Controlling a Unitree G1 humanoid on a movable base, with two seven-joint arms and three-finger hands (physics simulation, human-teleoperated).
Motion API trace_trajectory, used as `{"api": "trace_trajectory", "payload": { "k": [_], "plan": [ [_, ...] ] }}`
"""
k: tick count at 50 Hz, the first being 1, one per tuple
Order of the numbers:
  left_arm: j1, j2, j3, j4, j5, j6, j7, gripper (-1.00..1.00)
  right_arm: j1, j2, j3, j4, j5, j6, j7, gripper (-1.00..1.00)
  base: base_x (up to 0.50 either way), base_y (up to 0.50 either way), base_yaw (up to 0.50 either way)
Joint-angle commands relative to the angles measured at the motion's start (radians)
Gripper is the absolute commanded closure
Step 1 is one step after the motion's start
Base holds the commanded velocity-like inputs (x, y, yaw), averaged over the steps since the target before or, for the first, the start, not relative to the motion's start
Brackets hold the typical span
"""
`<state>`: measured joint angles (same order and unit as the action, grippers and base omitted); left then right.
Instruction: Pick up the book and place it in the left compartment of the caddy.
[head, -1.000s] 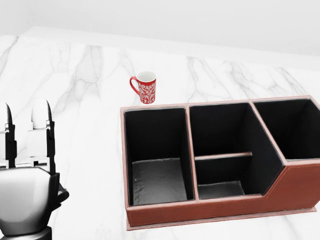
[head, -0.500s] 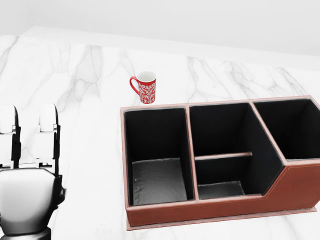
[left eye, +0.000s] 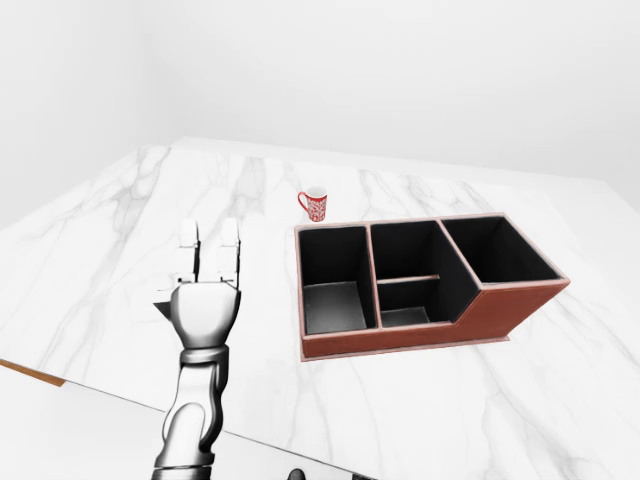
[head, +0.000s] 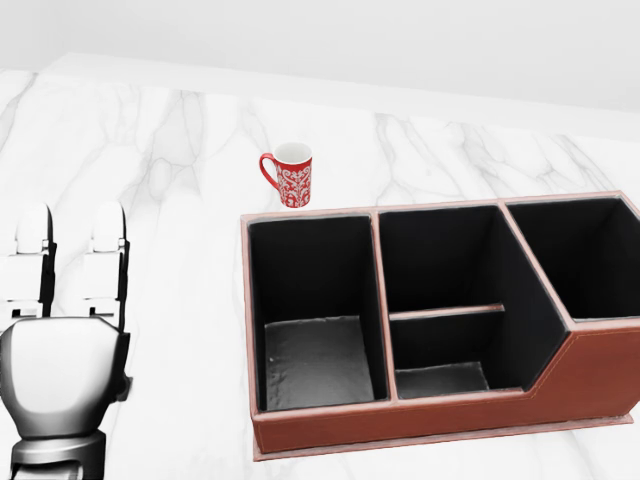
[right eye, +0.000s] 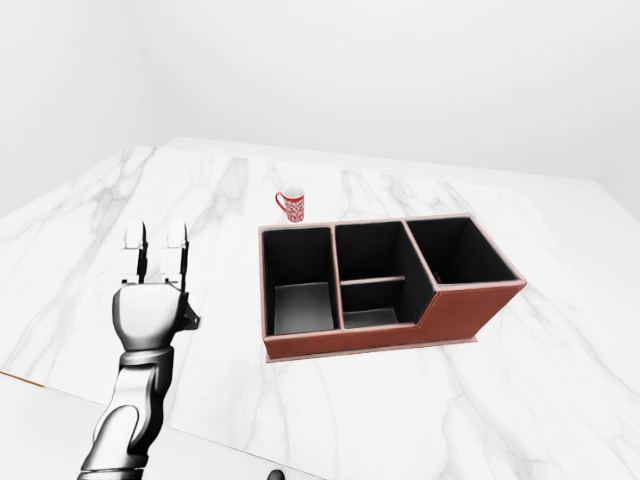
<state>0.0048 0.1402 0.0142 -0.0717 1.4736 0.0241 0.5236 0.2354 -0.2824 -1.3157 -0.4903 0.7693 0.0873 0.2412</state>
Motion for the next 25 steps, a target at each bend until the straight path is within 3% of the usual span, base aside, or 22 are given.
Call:
{"api": "trace_trajectory", "payload": {
  "k": [1,7,14,16,25],
  "plan": [
    [-0.065,0.024,0.007,0.126,-0.02,0.009,0.0,-1.0,-0.001,0.001,0.003,0.005,-0.007,0.0,0.004,-1.0,0.0,0.0,0.0],
    [-0.09,0.046,-0.004,0.207,0.003,0.02,0.0,-1.0,0.0,-0.002,0.0,0.004,-0.005,0.0,0.004,-1.0,0.0,0.0,0.0],
    [-0.118,0.052,-0.007,0.289,-0.013,0.013,0.0,-1.0,-0.003,-0.005,0.0,0.016,-0.008,0.0,0.005,-1.0,0.0,0.0,0.0],
    [-0.124,0.052,-0.02,0.314,0.006,0.027,0.0,-1.0,-0.002,-0.006,0.001,0.015,-0.009,0.0,0.005,-1.0,0.0,0.0,0.0],
    [-0.203,0.069,-0.019,0.486,-0.073,0.027,0.0,-1.0,-0.003,-0.007,0.001,0.018,-0.011,0.0,0.009,-1.0,0.0,0.0,0.0]
  ]
}}
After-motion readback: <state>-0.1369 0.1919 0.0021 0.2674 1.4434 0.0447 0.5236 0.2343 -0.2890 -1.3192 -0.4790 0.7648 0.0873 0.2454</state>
